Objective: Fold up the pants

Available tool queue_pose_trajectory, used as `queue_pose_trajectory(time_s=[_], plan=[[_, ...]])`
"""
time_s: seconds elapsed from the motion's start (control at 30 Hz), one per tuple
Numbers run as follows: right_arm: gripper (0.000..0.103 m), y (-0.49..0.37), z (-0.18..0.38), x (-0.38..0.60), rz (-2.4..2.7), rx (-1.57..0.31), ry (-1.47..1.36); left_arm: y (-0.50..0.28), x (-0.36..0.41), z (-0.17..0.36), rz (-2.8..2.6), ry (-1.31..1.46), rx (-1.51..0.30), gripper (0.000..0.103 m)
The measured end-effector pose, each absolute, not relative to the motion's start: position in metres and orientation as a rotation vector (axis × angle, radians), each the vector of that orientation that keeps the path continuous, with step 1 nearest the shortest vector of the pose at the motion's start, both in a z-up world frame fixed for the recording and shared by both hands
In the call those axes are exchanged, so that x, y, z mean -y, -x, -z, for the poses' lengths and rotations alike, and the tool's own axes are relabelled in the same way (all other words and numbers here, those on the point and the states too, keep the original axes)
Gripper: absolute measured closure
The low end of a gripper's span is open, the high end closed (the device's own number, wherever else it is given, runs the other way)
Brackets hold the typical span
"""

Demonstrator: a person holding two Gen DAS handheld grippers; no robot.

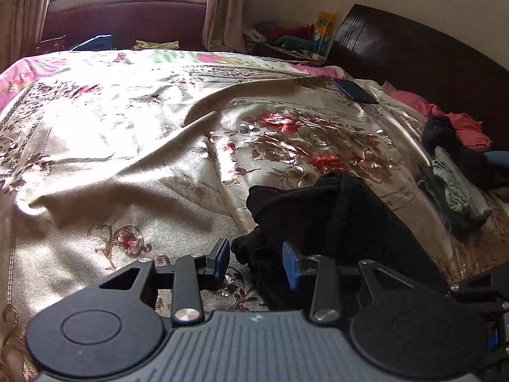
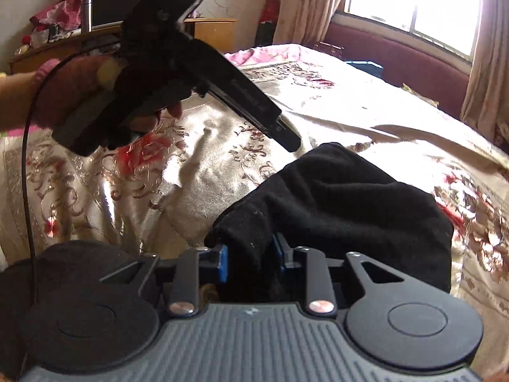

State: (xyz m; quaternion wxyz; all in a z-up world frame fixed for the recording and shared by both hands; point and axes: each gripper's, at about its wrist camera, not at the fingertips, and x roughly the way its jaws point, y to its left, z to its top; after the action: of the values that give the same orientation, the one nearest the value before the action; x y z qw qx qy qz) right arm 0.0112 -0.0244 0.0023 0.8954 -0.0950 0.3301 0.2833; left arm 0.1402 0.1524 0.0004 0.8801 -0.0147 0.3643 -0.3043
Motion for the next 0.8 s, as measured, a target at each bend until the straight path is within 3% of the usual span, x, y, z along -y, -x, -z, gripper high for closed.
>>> queue_pose_trajectory(time_s=[0.2, 0.43, 0.53, 0.67, 0.8], plan=[[0.09, -0.035, -0.049, 0.063, -0.522, -0.672, -0.204, -0.14, -0.166, -0.01, 0.649, 0.087, -0.707, 0.054], [0.09, -0.04, -0.014, 0.011, -0.554, -0.574, -0.031, -0.143, -0.185, -0.001, 0.582, 0.12, -0.726, 0.053], [0.089, -0.04, 0.029, -0.007, -0.595, -0.675, 0.003, -0.148, -0.185, 0.0, 0.586, 0.108, -0.745, 0.053], [0.089, -0.029, 0.035, -0.004, -0.624, -0.63, 0.034, -0.168, -0.166, -0.01, 0.64, 0.074, -0.745, 0.052], [0.089, -0.032, 0.037, 0.011, -0.661, -0.638, -0.026, -0.186, -0.12, -0.012, 0.711, -0.185, -0.744, 0.051]])
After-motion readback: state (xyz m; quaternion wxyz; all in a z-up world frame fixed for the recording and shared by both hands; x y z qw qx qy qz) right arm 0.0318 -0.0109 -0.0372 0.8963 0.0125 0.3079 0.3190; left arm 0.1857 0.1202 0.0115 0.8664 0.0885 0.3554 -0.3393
